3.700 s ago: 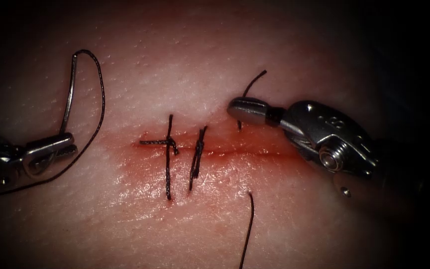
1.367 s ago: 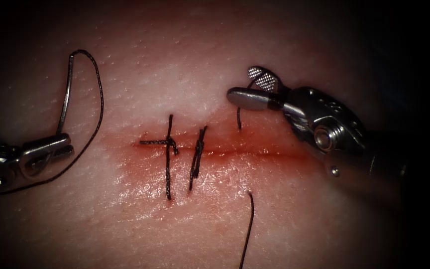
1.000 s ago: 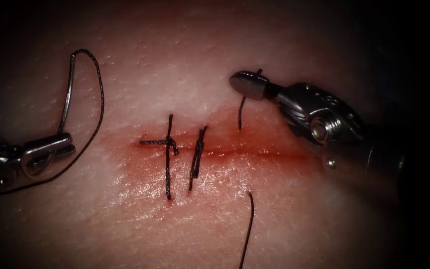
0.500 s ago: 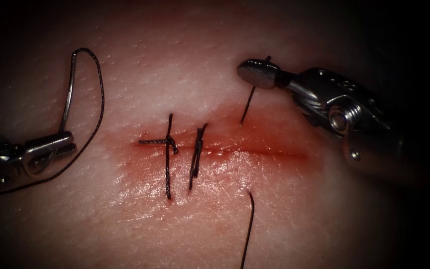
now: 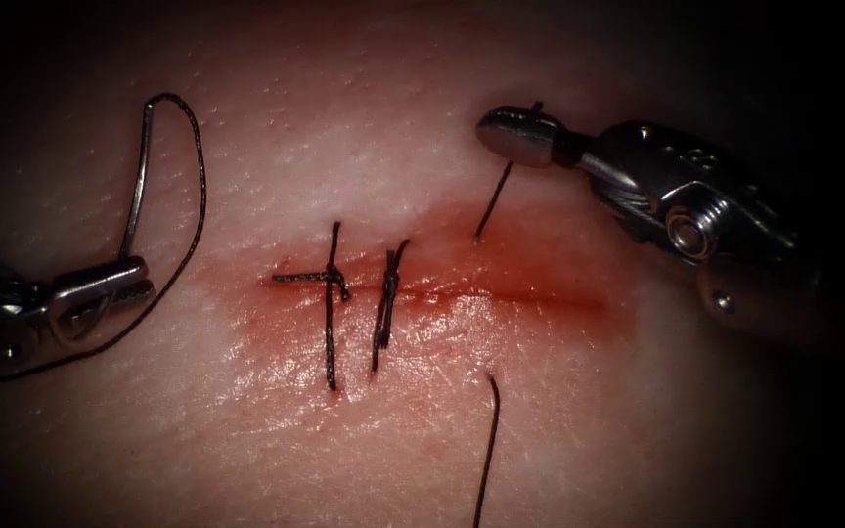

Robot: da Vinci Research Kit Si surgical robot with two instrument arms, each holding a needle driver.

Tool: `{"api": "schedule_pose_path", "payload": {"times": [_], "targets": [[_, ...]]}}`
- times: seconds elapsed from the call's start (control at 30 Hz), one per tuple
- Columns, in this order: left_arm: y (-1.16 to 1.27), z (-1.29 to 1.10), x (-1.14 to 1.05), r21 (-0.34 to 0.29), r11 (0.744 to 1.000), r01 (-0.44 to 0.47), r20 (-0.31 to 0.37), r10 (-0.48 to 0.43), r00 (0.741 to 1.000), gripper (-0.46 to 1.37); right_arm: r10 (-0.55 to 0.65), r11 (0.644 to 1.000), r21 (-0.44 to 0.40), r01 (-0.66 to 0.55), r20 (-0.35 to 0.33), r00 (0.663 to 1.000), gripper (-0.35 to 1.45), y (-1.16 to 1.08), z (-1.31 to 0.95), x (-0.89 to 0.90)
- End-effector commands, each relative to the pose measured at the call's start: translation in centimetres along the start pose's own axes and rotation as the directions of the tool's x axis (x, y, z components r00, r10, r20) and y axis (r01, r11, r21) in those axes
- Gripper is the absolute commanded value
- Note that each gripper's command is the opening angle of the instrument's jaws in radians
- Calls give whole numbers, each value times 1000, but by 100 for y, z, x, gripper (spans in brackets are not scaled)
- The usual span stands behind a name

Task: Wound Closure
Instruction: Use the right gripper to adjust the short tail and lengthen it

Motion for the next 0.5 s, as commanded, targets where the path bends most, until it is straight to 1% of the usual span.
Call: {"api": "schedule_pose_path", "payload": {"times": [0.03,0.5], "targets": [[0,0,0,-10,1000,0,0,0,1000,-35,2,1000,-5,-2,1,1000,-35,0,0,0],[0,0,0,-9,1000,0,0,0,1000,-35,-3,1000,-3,3,2,1000,-35,0,-1,2]]}}
